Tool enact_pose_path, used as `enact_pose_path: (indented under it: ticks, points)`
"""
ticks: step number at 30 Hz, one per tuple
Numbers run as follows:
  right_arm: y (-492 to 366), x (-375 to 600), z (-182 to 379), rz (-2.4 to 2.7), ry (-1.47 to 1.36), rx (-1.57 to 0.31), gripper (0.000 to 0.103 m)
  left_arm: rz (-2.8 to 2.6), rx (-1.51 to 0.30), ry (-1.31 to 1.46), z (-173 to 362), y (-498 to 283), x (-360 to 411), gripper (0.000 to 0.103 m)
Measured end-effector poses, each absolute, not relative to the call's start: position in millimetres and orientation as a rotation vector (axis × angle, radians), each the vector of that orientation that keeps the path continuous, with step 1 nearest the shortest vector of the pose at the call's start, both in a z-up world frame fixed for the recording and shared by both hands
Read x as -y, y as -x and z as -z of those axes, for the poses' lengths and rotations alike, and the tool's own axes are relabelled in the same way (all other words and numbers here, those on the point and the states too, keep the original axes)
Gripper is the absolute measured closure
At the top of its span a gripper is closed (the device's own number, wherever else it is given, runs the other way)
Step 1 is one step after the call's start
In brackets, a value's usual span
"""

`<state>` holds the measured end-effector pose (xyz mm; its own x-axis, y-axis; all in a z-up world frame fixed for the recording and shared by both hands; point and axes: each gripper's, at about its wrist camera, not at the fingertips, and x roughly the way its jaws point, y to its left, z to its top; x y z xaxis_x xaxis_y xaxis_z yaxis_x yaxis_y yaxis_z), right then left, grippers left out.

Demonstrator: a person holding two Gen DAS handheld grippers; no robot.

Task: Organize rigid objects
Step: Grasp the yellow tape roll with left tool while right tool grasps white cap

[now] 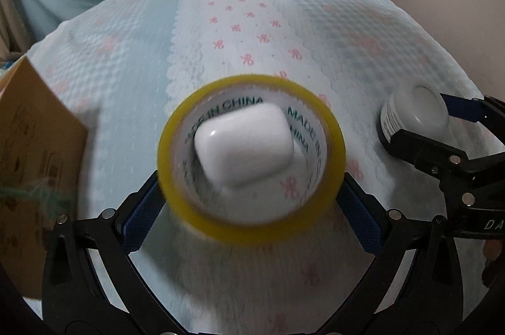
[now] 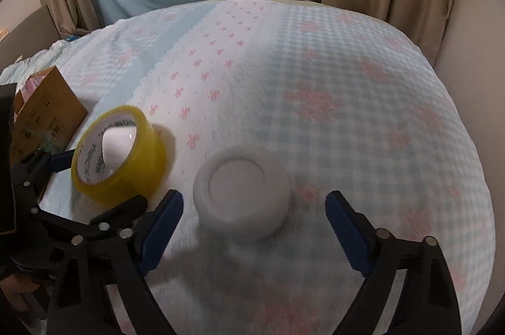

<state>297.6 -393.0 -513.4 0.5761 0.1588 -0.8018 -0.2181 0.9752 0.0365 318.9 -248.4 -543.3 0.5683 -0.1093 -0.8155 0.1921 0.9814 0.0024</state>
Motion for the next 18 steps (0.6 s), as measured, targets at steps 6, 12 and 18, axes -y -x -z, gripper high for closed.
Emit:
enact_pose_path:
  ticks: [6, 12, 18]
  points:
    - [-306, 390, 515, -0.260, 0.078, -0.934, 0.044, 0.179, -0.920, -0.105, 543, -327, 252, 0.003]
    - [-307, 389, 515, -0.252, 0.057, -0.951, 0.048, 0.200, -0.912, -0.078, 542, -326, 246, 0.006]
    - [-302, 392, 509, -0.233, 0.021, -0.954, 0.048, 0.192, -0.895, -0.068, 531, -321, 243, 0.006]
